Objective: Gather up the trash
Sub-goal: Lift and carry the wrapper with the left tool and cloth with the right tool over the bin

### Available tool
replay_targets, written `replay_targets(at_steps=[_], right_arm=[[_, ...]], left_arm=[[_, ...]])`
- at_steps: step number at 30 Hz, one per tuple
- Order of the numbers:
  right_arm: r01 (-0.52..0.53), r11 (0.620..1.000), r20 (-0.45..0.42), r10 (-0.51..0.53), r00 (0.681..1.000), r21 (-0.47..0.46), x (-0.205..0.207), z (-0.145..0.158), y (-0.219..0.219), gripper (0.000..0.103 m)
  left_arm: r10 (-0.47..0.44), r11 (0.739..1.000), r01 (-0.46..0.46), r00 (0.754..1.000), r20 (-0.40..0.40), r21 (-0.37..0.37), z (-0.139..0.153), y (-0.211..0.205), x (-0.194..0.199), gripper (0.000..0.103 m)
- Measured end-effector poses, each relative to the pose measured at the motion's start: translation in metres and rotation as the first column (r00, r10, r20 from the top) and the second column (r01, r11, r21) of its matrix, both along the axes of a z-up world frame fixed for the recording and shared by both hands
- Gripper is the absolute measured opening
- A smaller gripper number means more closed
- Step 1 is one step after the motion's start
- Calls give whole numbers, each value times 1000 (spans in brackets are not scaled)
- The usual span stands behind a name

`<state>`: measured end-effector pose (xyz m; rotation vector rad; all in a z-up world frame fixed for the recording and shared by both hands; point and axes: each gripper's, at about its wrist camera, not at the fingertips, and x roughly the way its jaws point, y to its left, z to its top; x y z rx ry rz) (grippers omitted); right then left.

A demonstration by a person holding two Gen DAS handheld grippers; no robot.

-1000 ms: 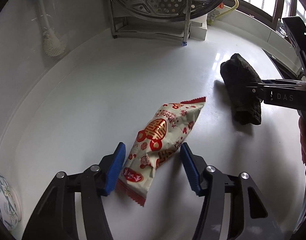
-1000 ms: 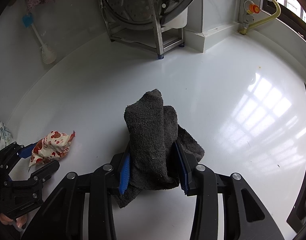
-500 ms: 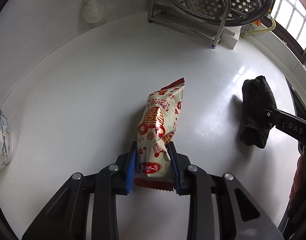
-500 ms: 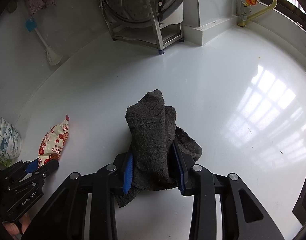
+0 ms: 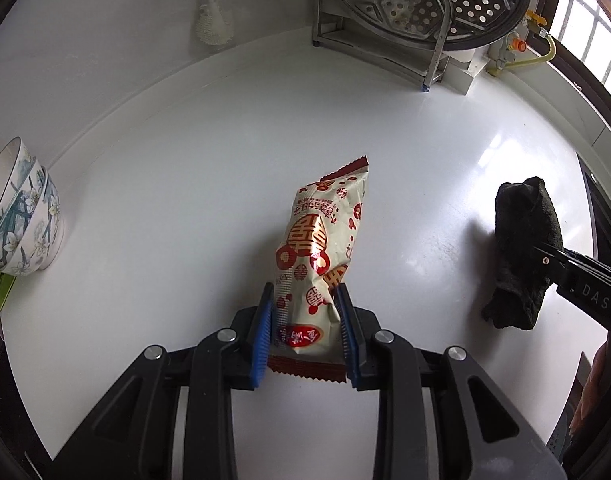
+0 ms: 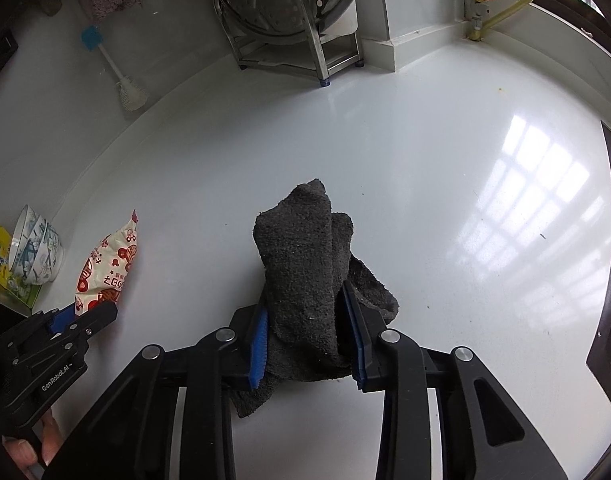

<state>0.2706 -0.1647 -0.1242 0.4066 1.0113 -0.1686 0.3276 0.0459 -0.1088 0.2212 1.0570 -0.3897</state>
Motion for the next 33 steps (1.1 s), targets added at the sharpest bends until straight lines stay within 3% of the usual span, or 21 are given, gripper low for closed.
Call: replay_targets(at_steps=[14,26,33], right_arm=[[-87,996,24,87,996,24,-105,21,-9,31],[-165,986,-39,166,985,28,-238,19,-55,31],[-239,971,-81,241,967,29,-294,9,-69,31]], left_arm=[[-10,1000,10,1000,15,13,23,-32,-116,29],[13,1000,-13,998,-57,7,23,-88,-239,29],[30,999,-28,996,-84,23,10,-113,-298,30]])
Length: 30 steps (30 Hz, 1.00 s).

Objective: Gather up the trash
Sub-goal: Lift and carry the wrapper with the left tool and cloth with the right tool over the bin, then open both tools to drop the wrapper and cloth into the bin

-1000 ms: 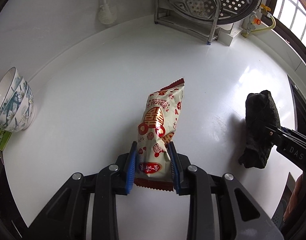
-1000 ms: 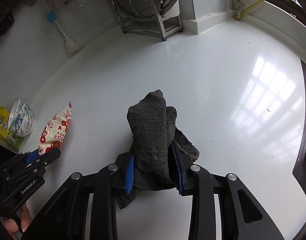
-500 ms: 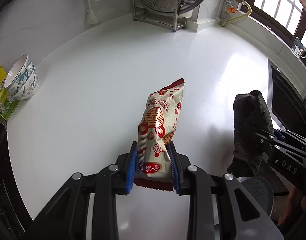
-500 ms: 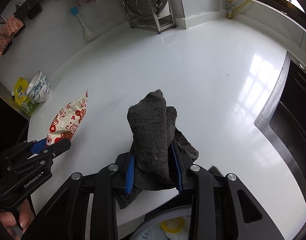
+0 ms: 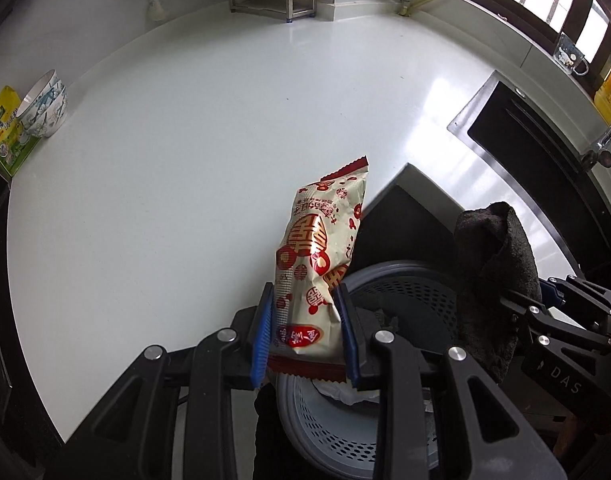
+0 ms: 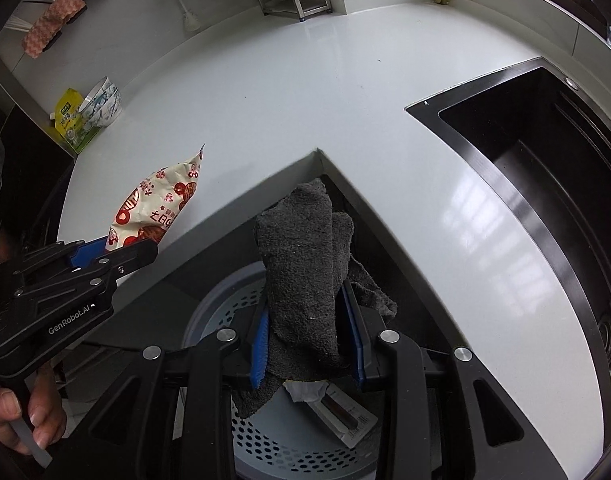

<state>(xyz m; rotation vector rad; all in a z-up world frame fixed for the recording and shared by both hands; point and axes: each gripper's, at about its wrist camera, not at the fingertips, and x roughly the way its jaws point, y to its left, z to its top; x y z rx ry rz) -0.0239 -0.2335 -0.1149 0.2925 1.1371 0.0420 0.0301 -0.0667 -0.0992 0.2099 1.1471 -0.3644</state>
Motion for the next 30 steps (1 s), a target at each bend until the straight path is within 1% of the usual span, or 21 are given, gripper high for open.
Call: replay_targets(at_steps=[8,12,16,17,19,21,22,23,24,25,26,27,30], right_arm=[[-32,999,-48,33,998,25,-38,-20,-8,31],[-40,998,-80,43,996,38,-49,-34,-12,31],[-48,998,-101,53,993,48,-61,-43,-13,31],[-50,998,-103,55,993,48,-63,-44,-14,31],[-55,997,-104,60,993,48,-68,-44,-15,31],[-61,997,-100,65,993,46,-72,-42,-14,32],[-65,997,-97,69,993,47,-74,-41,-14,33],[-67,997,-93,71,993,46,-75,-39,-13,38],[-68,997,-85,72,994,44,-72,-36,-10,43],[-69,997,-74,72,995,44,-72,-33,-8,54],[-68,997,-60,70,996,41,-74,-29,-8,58],[-68,997,-50,70,996,38,-74,-26,-7,58],[-73,997,-37,74,997,32,-76,-18,-7,58]], left_arm=[[24,1000,-23,999,-40,12,-21,-17,-40,30],[37,999,-36,998,-54,32,-34,-22,-56,30],[55,998,-53,997,-53,39,-38,-21,-66,31],[58,998,-56,997,-51,42,-39,-22,-68,33],[65,997,-63,997,-44,46,-38,-19,-73,41],[70,997,-69,997,-38,42,-36,-16,-78,45],[71,997,-70,997,-33,43,-34,-15,-81,48],[73,996,-72,997,-27,43,-33,-13,-83,50],[74,996,-73,997,-21,41,-31,-12,-86,55],[78,996,-77,997,-13,41,-28,-13,-88,60],[82,996,-81,997,-4,41,-26,-11,-89,62],[84,996,-85,996,3,40,-23,-10,-90,64],[98,994,-99,995,26,41,-13,-7,-92,65]])
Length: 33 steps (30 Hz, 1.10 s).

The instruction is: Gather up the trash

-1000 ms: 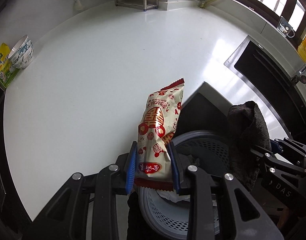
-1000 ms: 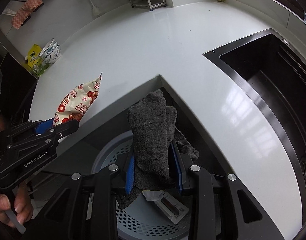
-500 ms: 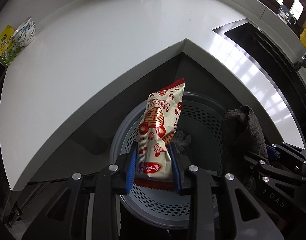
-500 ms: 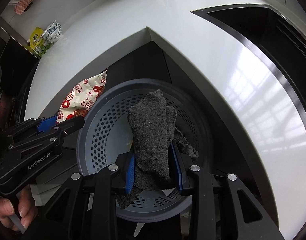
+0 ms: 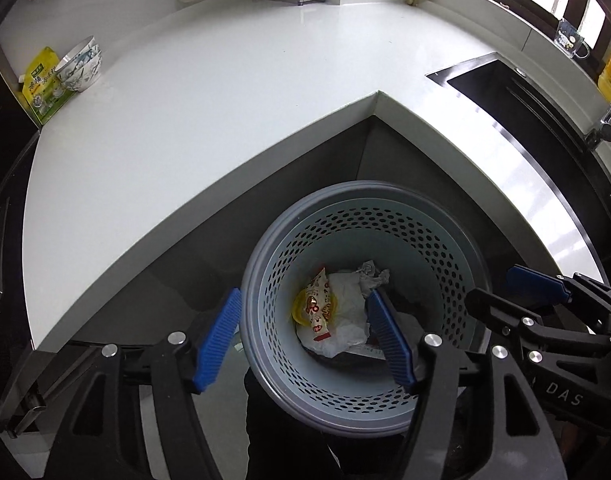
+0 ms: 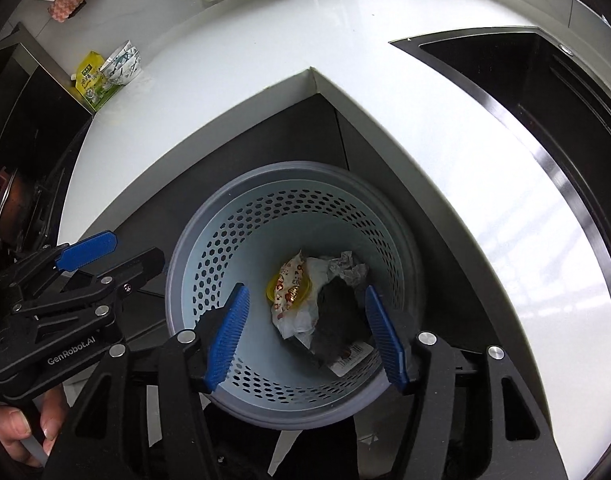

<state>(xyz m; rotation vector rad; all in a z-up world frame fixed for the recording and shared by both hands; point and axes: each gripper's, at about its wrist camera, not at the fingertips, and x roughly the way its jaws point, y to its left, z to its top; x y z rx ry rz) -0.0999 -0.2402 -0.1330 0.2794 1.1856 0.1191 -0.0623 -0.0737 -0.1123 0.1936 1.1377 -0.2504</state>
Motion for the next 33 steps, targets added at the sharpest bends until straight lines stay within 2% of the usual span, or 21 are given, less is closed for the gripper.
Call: replay_targets(at_steps=[4,12,26,33], right_arm=[[-4,1000,15,4,1000,1,-3,10,1,58],[-22,1000,23,22,999,-6,-12,25,4,58],[-17,999,50,18,999,-28,-15,44,1,62],[-17,999,49,19,999,-34,-13,48,-4,64]], left_arm=[[28,1000,-28,999,33,3,15,5,-6,71],[54,999,-54,996,73,-6,36,13,-10,73],[58,998,-58,991,119,-5,58,12,-12,82],[60,998,-60,989,134,-5,65,11,-14,91]])
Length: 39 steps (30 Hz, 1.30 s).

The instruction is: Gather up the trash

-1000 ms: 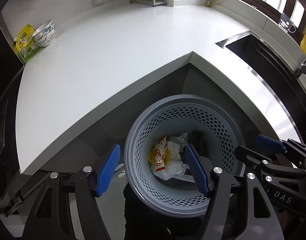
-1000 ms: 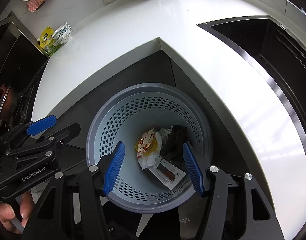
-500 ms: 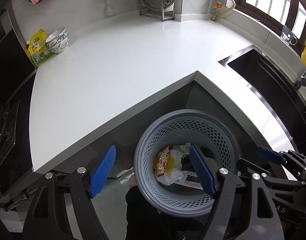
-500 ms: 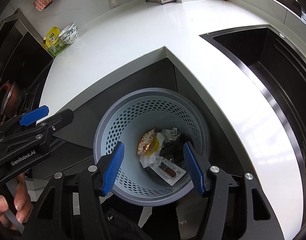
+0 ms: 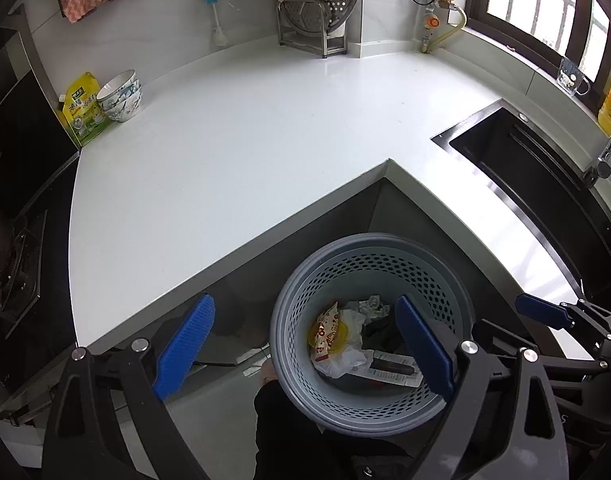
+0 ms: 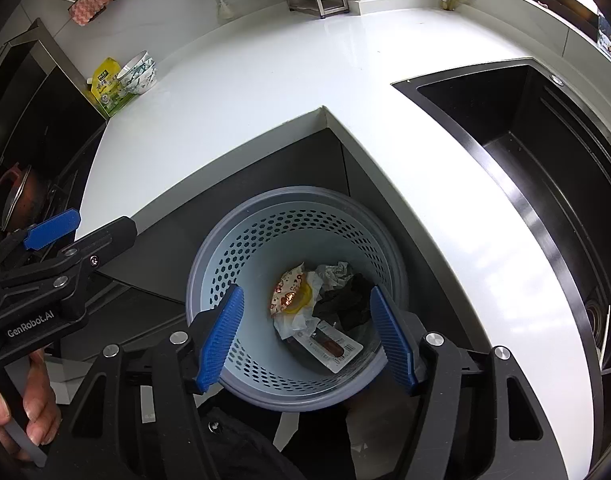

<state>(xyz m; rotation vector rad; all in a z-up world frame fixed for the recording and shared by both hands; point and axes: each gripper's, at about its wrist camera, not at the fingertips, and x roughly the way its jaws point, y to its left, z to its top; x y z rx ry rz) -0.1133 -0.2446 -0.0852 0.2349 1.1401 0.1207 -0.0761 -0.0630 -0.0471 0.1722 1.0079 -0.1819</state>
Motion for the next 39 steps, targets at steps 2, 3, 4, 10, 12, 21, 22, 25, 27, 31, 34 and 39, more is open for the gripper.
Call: replay_targets(at_steps=[2,3,4,10,12,21,22,25,27,31,34,39], right_arm=[[-2,1000,-6,2,1000,0,1,0,0,66],[-4,1000,-10,4,1000,0,1,0,0,66],[-5,1000,-11,5,1000,-1,1,1,-1,66],[-6,1000,-2,6,1000,-2,3,4,-3,67],[-6,1000,3,6,1000,-1,4,6,-4,67],[-12,1000,24,12,1000,-3,4,12,-2,67],[-13,1000,26,13,1000,-4,4,13,-2,67],[-17,1000,31,17,999,-10,4,14,0,67],[-18,1000,35,18,999,-12,4,15,1,67],[-17,1000,34,18,999,-15,4,16,1,67],[-13,1000,33,14,999,-16,4,16,1,67],[-12,1000,36,13,999,-21,3,17,4,67]], left_arm=[[2,1000,-2,1000,4,5,2,-1,0,93],[3,1000,-3,1000,6,7,2,-1,0,94],[6,1000,-6,1000,8,12,3,-1,0,95],[18,999,-19,1000,13,32,6,-2,2,96],[23,999,-23,1000,12,34,7,-1,3,97],[29,999,-30,999,27,44,13,-2,3,97],[28,999,-29,999,29,44,13,-2,3,97],[25,999,-26,999,29,39,14,-2,3,97],[25,999,-26,999,25,35,14,-1,4,97],[27,999,-28,999,16,26,13,1,5,97],[24,999,-25,1000,16,30,13,1,5,97],[20,999,-20,1000,25,29,14,-1,3,97]])
